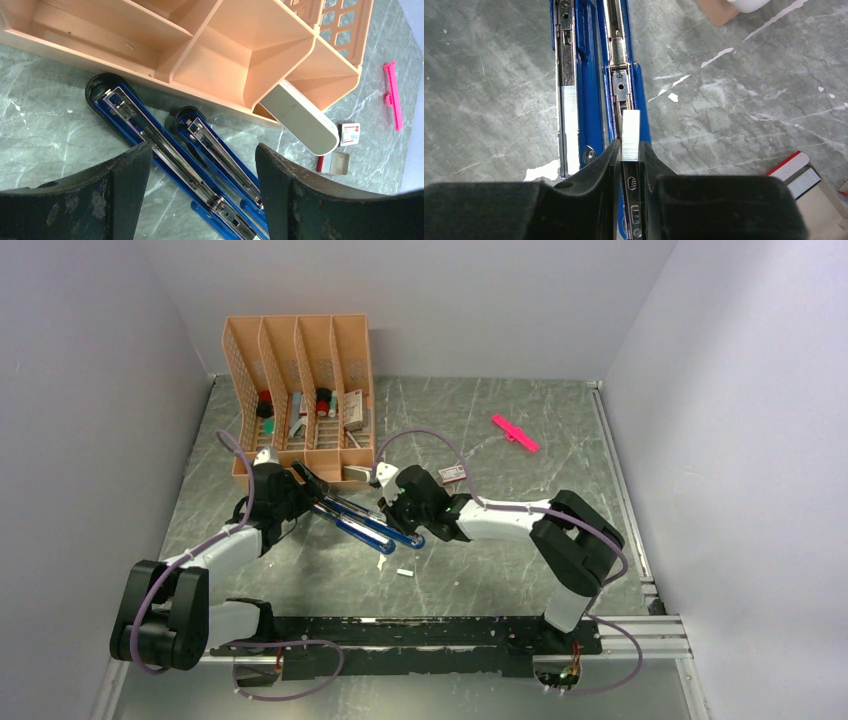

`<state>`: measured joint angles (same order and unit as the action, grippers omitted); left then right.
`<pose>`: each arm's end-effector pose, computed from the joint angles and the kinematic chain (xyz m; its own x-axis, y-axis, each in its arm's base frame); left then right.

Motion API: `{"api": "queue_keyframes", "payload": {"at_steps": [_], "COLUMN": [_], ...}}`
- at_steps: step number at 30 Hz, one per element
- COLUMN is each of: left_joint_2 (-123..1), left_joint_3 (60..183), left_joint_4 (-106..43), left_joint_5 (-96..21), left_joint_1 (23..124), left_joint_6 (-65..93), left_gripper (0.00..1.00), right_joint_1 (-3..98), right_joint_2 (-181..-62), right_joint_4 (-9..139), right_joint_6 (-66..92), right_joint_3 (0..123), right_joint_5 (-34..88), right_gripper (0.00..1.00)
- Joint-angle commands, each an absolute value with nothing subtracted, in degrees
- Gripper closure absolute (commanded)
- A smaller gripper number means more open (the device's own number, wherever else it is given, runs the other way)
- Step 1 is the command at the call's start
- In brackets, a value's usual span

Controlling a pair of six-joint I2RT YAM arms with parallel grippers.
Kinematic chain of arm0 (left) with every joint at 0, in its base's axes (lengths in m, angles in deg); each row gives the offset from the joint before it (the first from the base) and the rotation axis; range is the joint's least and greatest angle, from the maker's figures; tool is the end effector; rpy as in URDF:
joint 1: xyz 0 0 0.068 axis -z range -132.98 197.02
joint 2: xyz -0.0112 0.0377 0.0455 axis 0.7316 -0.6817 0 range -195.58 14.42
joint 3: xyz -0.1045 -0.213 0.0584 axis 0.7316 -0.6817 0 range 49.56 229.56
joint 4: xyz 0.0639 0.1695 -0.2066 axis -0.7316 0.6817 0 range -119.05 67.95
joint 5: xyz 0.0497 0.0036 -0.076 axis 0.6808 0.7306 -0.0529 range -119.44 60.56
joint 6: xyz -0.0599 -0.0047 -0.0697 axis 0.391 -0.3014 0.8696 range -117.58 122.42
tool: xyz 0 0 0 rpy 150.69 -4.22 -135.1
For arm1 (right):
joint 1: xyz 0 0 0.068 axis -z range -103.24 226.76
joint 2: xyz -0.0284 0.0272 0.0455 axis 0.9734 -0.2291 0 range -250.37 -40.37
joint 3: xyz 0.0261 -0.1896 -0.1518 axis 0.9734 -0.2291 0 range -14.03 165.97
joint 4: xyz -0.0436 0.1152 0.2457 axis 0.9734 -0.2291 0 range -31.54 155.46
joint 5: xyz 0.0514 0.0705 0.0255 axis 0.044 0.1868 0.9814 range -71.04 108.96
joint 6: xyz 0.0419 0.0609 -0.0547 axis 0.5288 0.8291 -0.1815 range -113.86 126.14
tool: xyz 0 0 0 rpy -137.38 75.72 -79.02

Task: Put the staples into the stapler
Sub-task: Install the staple into the stapler.

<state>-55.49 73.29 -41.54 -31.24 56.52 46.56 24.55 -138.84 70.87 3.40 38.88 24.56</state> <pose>0.2879 -0.0508 0.1013 -0.5254 -0.6177 -0.5851 -0.2441 0.7682 -0.5918 0.2377 0.3196 0.1015 -0.3549 -0.5354 -0.7664 -0.8501 0.5259 0.0263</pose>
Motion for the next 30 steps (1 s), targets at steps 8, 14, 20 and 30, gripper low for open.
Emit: {"api": "queue_keyframes", "payload": {"at_steps": [8, 14, 20, 30], "left_joint_2": [-55.3, -55.3, -55.3, -55.2], "left_joint_3": [73.7, 73.7, 73.7, 73.6], "left_joint_4": [-43.2, -43.2, -43.2, -43.1], "left_joint_5": [-32.6, -32.6, -32.6, -32.7], "left_joint_1": [57.2, 57.2, 57.2, 57.2], "left_joint_6": [46.2, 46.2, 46.2, 46.1], "left_gripper": [0.20, 0.20, 0.20, 0.20], "right_joint_1": [24.2, 24.2, 23.9, 23.9], "right_joint_2": [-138.2, -136.2, -135.9, -137.5], "right_joint_4": [69.3, 71.3, 71.6, 70.5], "right_joint_6": [3.6, 4.4, 4.5, 4.8], "right_joint_3": [40.6, 39.7, 39.3, 39.8], "right_joint_5": [23.8, 23.5, 23.7, 23.2], "right_gripper": [1.00, 1.00, 1.00, 1.00]}}
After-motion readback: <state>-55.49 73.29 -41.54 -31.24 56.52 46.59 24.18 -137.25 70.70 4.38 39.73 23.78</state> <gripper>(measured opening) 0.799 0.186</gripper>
